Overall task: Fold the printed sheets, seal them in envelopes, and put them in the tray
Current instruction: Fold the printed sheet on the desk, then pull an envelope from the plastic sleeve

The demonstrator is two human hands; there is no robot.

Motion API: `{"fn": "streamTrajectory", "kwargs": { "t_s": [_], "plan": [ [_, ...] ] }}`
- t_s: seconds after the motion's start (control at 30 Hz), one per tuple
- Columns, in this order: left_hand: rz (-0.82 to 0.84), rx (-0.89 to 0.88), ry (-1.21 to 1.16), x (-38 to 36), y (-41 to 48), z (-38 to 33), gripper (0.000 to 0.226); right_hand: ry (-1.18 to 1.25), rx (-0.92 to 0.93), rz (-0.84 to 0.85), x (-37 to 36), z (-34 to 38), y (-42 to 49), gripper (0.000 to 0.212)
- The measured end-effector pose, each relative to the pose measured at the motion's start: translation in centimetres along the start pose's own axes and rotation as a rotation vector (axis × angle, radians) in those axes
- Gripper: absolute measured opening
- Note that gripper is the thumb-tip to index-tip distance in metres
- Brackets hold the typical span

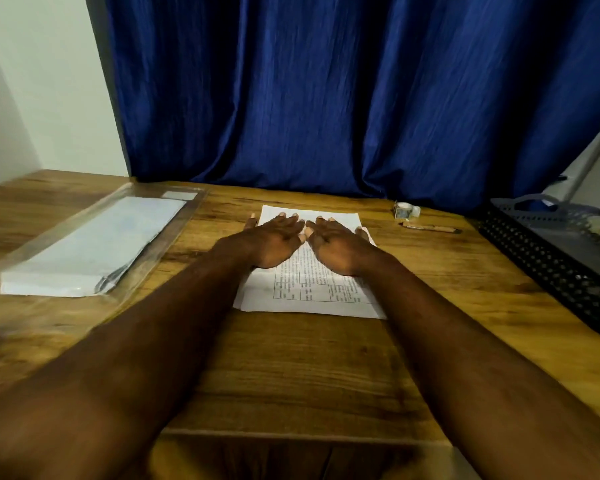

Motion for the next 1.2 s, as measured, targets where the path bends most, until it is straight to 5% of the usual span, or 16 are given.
{"fn": "streamTrajectory", "kwargs": {
  "t_s": [0.27,0.47,0.7,0.8,0.93,1.1,1.2],
  "plan": [
    [-0.052,0.214,0.027,0.3,0.1,1.5,0.066,-0.017,-0.315,-0.059,0.7,-6.0,0.5,0.062],
    [-0.126,0.280,-0.008,0.8,0.0,2.4,0.065,0.002,-0.324,-0.107,0.5,-6.1,0.8,0.061],
    [-0.580,0.283,-0.225,4.4,-3.4,2.5,0.064,0.599,-0.335,-0.549,3.5,-7.1,-1.9,0.046],
    [-0.646,0.249,-0.429,4.8,-4.2,2.6,0.052,0.786,-0.238,-0.676,4.6,-7.4,-2.4,0.030],
    [-0.662,0.215,-0.637,5.2,-5.7,3.2,0.021,0.722,-0.048,-0.752,6.6,-4.8,-2.8,0.019],
    [-0.614,0.259,-0.387,7.6,-7.5,5.5,0.025,0.328,0.236,-0.614,6.2,1.0,-2.8,0.011],
    [-0.472,0.342,-0.252,8.9,-9.6,8.0,0.036,0.313,0.296,-0.555,5.3,3.8,-2.6,0.002]
  ]
}}
Point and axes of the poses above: each hand's wrist, its own y-axis towards the middle knuckle, its own x-axis out of the back of the hand, z = x × y, the point moved 8 cm from there along y, towards the middle knuckle
